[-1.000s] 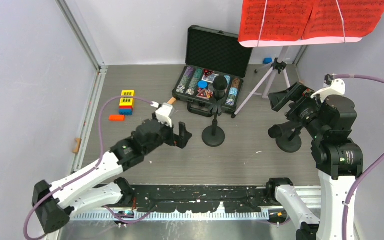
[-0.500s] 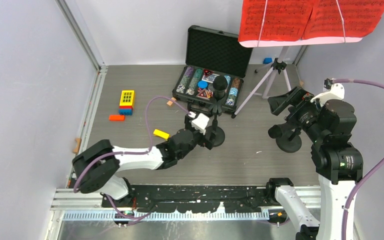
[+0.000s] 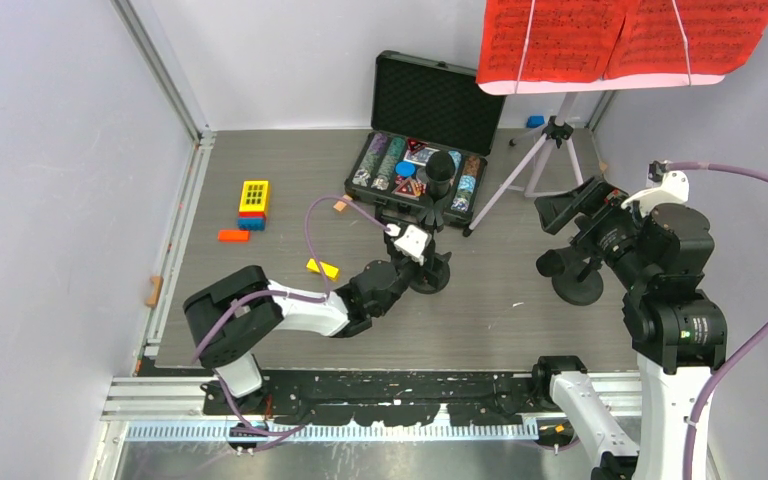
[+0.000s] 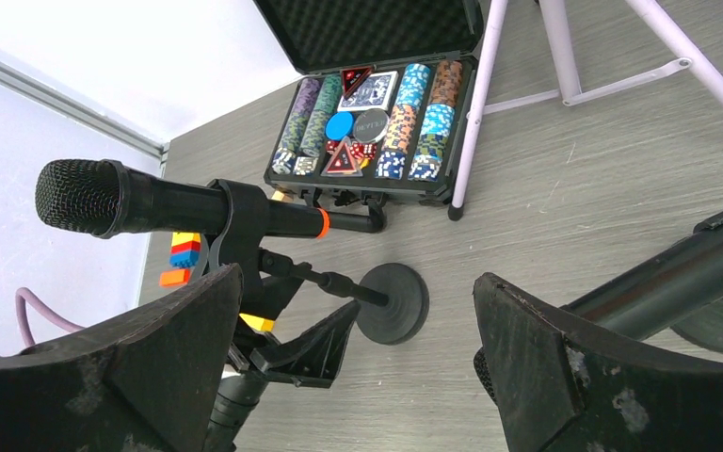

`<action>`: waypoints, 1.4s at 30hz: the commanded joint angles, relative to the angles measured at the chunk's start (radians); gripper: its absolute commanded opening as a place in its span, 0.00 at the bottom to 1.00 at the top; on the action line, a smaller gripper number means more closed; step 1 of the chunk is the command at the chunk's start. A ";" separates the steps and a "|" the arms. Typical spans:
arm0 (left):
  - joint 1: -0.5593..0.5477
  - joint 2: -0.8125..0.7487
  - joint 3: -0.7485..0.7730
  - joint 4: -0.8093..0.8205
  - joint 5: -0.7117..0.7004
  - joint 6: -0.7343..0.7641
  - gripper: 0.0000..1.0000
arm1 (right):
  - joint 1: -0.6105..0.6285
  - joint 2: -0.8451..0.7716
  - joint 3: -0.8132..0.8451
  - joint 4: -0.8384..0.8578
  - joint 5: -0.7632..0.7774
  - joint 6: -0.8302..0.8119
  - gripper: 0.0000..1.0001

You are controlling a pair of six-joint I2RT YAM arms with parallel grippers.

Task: Pack up the instrument practice props
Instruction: Move the microphone stand with the microphone to the center of the board.

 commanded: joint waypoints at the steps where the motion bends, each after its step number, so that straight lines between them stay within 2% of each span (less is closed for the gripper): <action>1: -0.003 0.038 -0.006 0.225 -0.061 0.021 0.83 | 0.002 -0.002 -0.001 0.009 -0.023 0.004 0.98; 12: -0.003 0.177 -0.006 0.446 -0.092 0.073 0.75 | 0.023 0.010 0.011 0.000 -0.025 0.002 0.98; 22: -0.002 0.227 0.022 0.469 -0.125 0.086 0.66 | 0.041 0.023 0.012 -0.001 -0.017 -0.009 0.98; 42: 0.000 0.270 0.060 0.469 -0.070 0.126 0.46 | 0.055 0.030 0.013 -0.016 0.028 -0.026 0.99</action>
